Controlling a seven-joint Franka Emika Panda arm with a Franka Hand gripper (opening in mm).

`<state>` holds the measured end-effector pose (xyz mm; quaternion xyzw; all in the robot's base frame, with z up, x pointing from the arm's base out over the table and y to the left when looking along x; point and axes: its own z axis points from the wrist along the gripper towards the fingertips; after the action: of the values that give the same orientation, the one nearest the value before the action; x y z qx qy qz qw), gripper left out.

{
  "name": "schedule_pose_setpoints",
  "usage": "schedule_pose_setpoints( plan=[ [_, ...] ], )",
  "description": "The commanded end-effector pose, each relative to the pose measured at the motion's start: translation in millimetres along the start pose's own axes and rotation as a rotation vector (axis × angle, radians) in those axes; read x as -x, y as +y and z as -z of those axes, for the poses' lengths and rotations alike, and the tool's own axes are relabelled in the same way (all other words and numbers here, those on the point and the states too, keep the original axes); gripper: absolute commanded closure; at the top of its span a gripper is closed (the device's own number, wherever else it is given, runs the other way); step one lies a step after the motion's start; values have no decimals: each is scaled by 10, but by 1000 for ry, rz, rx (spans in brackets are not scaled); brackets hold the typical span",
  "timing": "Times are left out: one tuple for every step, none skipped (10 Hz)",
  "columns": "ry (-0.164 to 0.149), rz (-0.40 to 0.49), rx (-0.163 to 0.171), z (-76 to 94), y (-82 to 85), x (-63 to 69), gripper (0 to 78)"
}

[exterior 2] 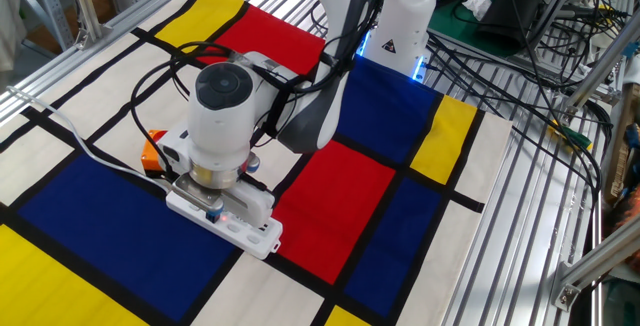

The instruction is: Turn on the power strip by pressing the button

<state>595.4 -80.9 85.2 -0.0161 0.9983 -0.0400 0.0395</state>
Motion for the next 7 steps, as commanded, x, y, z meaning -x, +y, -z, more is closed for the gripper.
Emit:
schedule_pose_setpoints(
  plan=[
    [31,7,4,-231,22,-165,776],
    [29,2,4,-231,22,-165,776],
    [26,-1,4,-231,22,-165,776],
    [25,-1,5,-231,22,-165,776],
    [25,1,5,-231,22,-165,776],
    [25,3,5,-231,22,-165,776],
    [29,0,6,-231,22,-165,776]
  ],
)
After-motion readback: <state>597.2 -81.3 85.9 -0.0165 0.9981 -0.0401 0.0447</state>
